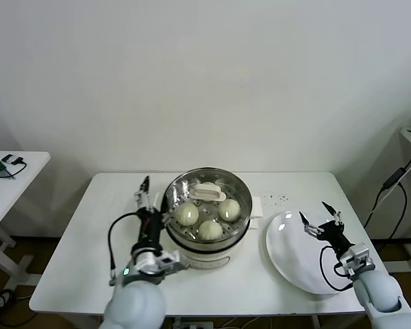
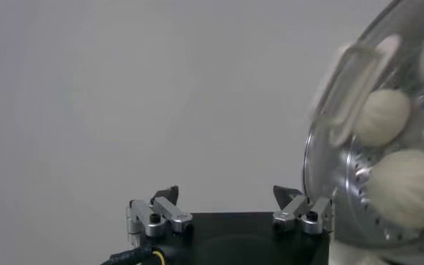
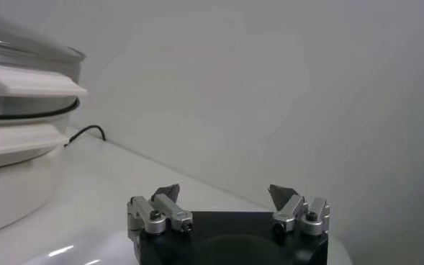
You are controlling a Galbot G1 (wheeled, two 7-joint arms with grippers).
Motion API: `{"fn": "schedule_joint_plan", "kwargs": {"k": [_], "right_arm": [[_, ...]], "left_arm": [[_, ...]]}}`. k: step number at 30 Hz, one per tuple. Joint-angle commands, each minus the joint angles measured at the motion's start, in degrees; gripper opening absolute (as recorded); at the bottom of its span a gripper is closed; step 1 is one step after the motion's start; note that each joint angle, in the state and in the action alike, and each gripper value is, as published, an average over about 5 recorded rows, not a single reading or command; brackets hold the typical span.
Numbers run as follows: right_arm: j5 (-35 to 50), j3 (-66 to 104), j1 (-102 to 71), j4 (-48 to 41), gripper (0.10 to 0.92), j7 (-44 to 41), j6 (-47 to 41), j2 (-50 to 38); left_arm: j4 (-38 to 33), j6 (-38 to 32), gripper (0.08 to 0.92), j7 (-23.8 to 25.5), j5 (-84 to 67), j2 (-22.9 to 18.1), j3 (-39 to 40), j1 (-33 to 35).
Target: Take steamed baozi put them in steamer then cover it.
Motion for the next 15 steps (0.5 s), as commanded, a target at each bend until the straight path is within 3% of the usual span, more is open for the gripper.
{"fn": "schedule_joint_plan", "kwargs": {"k": [1, 11, 15], "right_arm": [[1.44, 1.75, -2.84, 3.57, 0.823, 0.56, -1.13, 1.61], [3.94, 3.22, -6.36, 6.77, 0.823, 0.63, -1.22, 3.08], [4.48, 3.56, -7.44, 7.05, 0.823, 0.62, -1.15, 3.25]], "left_arm": [[-3.28, -29.81, 0.823, -12.90, -40.32, -1.96, -28.87, 17.22], [3.40, -42.26, 0.823, -5.97, -57.14, -12.86, -41.03, 21.59], [6.32, -45.36, 0.823, -2.93, -60.15, -14.28, -41.69, 23.79]]}}
